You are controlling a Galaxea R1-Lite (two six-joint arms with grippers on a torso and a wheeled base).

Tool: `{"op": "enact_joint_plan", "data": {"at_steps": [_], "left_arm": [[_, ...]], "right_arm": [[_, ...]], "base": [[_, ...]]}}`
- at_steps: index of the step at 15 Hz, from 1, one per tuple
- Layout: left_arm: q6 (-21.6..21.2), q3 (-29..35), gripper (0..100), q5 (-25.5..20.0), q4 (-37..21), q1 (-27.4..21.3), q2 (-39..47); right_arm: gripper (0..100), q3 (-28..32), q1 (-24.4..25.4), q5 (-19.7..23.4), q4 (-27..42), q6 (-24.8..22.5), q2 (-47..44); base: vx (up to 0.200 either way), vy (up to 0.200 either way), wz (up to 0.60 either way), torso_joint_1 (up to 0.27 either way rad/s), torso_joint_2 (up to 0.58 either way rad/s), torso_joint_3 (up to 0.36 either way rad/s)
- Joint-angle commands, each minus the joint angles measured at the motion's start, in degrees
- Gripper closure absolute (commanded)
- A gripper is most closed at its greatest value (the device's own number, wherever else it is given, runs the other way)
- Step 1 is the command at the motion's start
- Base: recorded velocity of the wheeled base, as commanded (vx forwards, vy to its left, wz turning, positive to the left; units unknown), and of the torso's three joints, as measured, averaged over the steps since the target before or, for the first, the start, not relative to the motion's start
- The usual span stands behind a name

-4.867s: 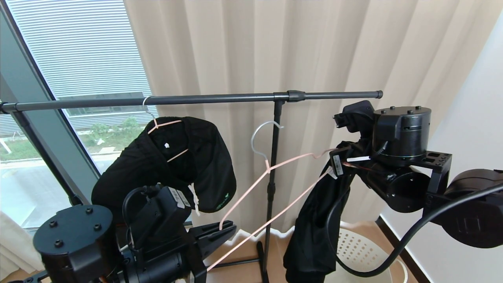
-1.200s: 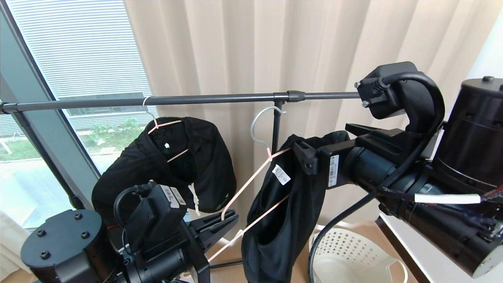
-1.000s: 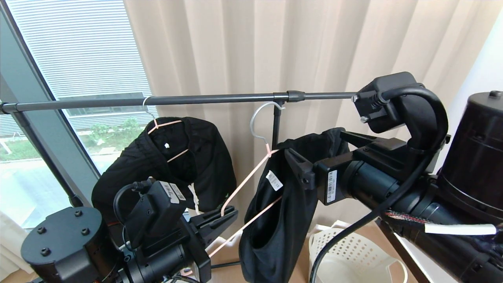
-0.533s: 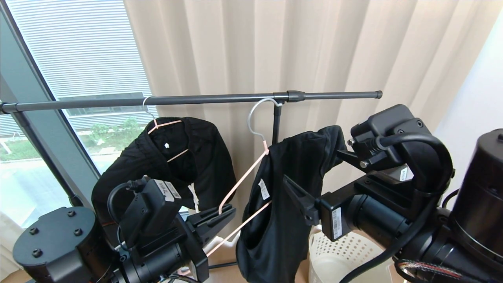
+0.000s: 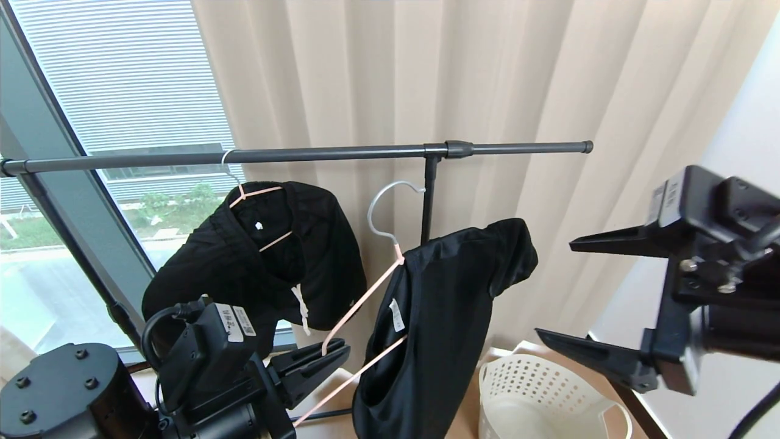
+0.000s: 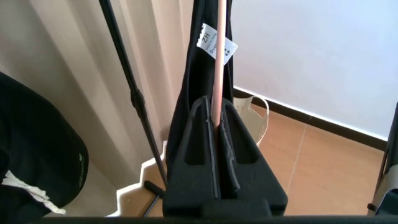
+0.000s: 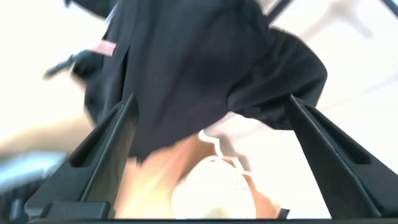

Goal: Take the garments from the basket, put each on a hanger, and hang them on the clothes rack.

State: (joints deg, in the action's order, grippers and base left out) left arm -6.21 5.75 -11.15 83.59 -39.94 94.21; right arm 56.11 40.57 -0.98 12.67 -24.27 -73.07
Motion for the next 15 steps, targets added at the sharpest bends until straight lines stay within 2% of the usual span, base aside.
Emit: {"op": "enact_joint_plan", "data": {"at_steps": [1,2,3,4,6,8,15], "left_arm": [[-0.04,-1.18,100,-0.71,0.08,-0.14,0.01],[-0.04,-1.54,100,-1.50,0.08,-0.14,0.19],[-0.12,-1.80,100,-1.94,0.08,-0.14,0.19],[-0.30,-2.50,100,-3.17,0.08,-0.23,0.19],[-0.91,-3.03,100,-3.87,0.08,-0.49,0.27],[-1.27,-4.00,100,-5.37,0.08,-1.72,0.27],[-2.50,-5.40,100,-5.63,1.93,-4.10,0.27]], "right_arm": [[0,13.94,-10.51,12.23,16.16,-12.38,-1.46],[0,16.84,-13.15,15.92,21.26,-18.71,-3.92],[0,18.42,-14.20,18.29,24.16,-22.22,-5.50],[0,21.32,-15.79,23.65,30.49,-28.90,-9.72],[0,23.43,-17.19,27.61,33.65,-34.35,-13.24],[0,24.31,-17.81,35.25,34.09,-35.58,-16.23],[0,25.36,-17.63,37.98,33.48,-35.23,-21.15]], "base": [[0.000,0.000,0.00,0.000,0.00,0.000],[0.000,0.000,0.00,0.000,0.00,0.000],[0.000,0.000,0.00,0.000,0.00,0.000],[0.000,0.000,0.00,0.000,0.00,0.000],[0.000,0.000,0.00,0.000,0.00,0.000],[0.000,0.000,0.00,0.000,0.00,0.000],[0.000,0.000,0.00,0.000,0.00,0.000]]}}
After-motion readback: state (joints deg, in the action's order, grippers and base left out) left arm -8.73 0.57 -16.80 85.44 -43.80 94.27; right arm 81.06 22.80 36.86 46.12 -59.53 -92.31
